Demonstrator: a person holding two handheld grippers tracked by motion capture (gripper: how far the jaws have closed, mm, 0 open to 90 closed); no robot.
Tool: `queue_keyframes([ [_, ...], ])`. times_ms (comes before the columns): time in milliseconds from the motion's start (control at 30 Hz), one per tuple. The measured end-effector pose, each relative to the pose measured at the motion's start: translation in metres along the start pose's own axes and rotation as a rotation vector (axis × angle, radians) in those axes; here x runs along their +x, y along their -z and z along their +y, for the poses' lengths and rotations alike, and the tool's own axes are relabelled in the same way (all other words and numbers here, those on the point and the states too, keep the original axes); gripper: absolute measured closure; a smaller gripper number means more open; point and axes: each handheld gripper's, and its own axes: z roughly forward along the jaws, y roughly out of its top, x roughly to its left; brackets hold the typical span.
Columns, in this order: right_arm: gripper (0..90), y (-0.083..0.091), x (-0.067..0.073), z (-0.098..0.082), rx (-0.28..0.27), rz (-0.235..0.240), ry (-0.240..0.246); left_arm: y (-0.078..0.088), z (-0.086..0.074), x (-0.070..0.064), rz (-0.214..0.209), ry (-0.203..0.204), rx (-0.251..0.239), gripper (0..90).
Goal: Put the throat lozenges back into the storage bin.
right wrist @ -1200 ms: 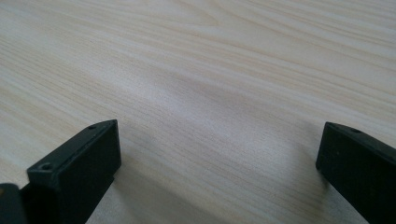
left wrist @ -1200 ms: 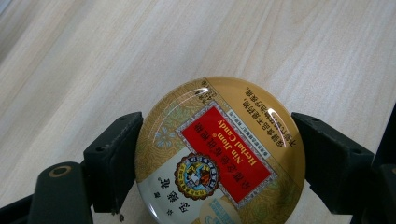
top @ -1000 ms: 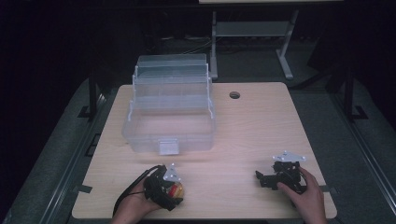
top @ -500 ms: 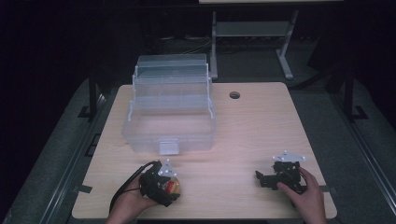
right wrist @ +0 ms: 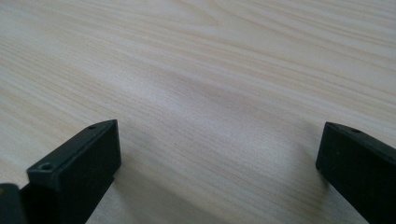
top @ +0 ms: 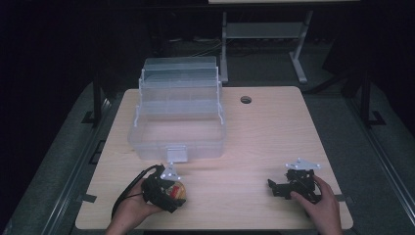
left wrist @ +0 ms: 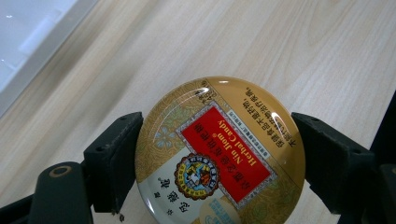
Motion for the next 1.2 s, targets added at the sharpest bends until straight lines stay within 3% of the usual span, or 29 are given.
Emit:
queue_keyframes([
  [367,0.0,0.000,0.000,0.000,0.000,0.000,0.000,0.007,0.003,0.005,-0.007,0.023,-0.017,19.4],
  [1200,0.0,0.000,0.000,0.000,0.000,-0.001,-0.001,0.021,0.016,0.016,0.014,0.014,-0.021,19.5],
])
